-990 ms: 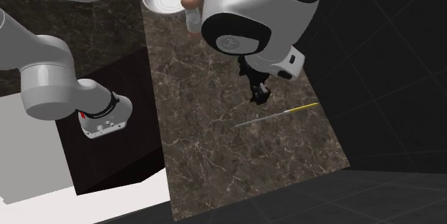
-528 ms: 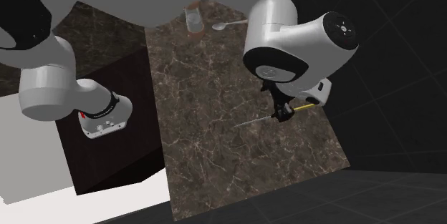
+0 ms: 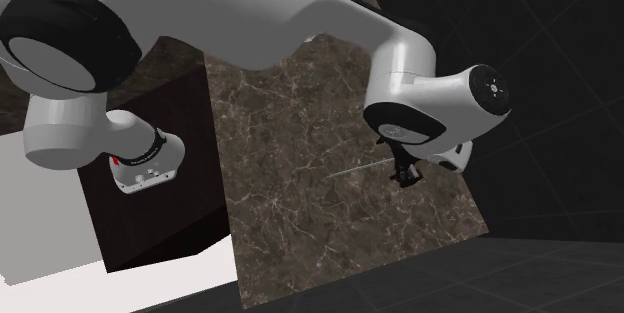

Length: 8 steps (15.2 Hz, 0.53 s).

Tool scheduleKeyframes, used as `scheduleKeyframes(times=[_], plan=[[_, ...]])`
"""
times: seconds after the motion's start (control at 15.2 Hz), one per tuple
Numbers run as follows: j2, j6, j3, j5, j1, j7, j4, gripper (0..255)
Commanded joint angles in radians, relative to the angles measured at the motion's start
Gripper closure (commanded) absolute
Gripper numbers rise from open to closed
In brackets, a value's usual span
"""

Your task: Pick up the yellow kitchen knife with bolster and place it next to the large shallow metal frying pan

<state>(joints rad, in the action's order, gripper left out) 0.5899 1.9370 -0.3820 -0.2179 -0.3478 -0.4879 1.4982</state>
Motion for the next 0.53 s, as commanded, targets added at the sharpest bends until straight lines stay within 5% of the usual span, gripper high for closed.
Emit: scheduleKeyframes(times=[0.0, 0.46], plan=[[0.009, 0.023, 0.003, -0.004, 0.001, -0.001, 0.013, 0], [0.02, 0.052, 0.006, -0.009, 0.001, -0.005, 0.033, 0]])
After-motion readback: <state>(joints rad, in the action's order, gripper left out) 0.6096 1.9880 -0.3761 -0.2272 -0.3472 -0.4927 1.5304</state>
